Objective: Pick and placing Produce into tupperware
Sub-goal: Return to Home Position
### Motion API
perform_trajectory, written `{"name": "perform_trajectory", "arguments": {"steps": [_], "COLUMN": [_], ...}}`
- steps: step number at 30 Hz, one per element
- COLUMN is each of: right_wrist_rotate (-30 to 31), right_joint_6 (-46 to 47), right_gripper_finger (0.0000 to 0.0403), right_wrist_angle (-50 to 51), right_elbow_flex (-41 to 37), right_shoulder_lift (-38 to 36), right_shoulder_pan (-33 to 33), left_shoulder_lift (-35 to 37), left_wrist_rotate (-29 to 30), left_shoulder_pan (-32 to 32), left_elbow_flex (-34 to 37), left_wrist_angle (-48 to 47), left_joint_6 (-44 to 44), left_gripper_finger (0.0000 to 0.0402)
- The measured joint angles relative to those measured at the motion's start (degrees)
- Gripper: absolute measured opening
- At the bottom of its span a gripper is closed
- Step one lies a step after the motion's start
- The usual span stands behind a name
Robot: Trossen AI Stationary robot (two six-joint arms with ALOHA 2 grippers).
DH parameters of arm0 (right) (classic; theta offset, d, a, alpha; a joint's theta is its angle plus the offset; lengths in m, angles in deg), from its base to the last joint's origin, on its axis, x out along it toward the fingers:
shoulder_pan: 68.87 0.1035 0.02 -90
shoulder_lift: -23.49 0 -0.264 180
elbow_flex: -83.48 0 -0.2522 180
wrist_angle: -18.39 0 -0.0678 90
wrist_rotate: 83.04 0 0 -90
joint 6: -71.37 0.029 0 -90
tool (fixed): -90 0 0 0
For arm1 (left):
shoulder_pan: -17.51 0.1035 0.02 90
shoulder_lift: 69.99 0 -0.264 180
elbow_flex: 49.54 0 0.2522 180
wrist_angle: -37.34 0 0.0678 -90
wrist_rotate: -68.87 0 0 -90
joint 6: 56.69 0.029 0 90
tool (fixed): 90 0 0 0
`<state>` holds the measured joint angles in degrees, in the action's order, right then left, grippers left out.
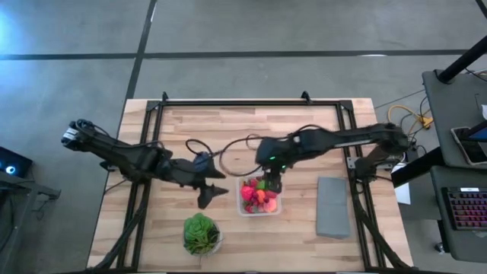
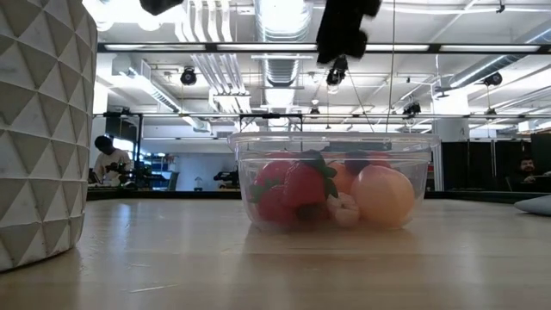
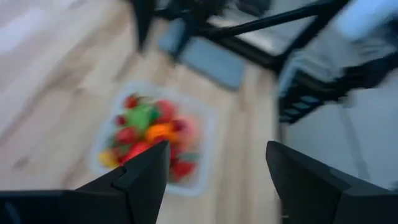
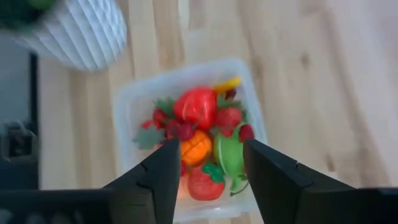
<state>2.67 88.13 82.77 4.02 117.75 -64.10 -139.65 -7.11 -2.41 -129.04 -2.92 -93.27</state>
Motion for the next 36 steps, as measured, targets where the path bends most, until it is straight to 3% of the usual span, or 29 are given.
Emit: {"name": "perform_trajectory", "arguments": {"steps": [5,11,15,20,24,27,34,36], "right_wrist_rotate": [4.2,3.4,0.3,-0.7,0.4,0.8,8.7,10.4], "right_joint_6": [15.9,1.5,2.1,9.5,12.3,12.8,13.5,11.3], "right_gripper_finger": [0.0167,0.0164,0.0164,0.0158,0.0155,0.0156,0.0154,0.0152], "right_wrist_angle": [1.7,-3.4,-4.0,-15.8,-22.4,-21.3,-8.4,-7.1], "right_elbow_flex": [0.0,-3.2,-14.8,-33.9,-44.4,-48.8,-52.4,-51.5], "right_shoulder_lift": [-9.3,-21.8,-30.7,-46.4,-60.0,-70.2,-94.3,-94.1], "right_shoulder_pan": [-0.8,5.4,6.8,6.9,6.5,6.7,6.6,6.6], "left_shoulder_lift": [2.8,8.8,15.3,24.4,31.4,36.4,47.6,52.3], "left_wrist_rotate": [-3.2,-4.3,-4.1,-4.2,-4.1,-3.0,1.3,1.3], "left_shoulder_pan": [0.8,0.9,2.1,2.9,3.4,3.5,3.5,3.5], "left_elbow_flex": [0.1,4.4,13.6,30.0,41.4,47.4,58.0,60.2], "left_wrist_angle": [8.1,17.3,24.7,42.9,54.8,56.1,56.1,55.9], "left_joint_6": [4.5,12.4,13.1,14.3,14.9,14.4,14.8,14.9], "left_gripper_finger": [0.0252,0.0252,0.0252,0.0252,0.0252,0.0252,0.0252,0.0252]}}
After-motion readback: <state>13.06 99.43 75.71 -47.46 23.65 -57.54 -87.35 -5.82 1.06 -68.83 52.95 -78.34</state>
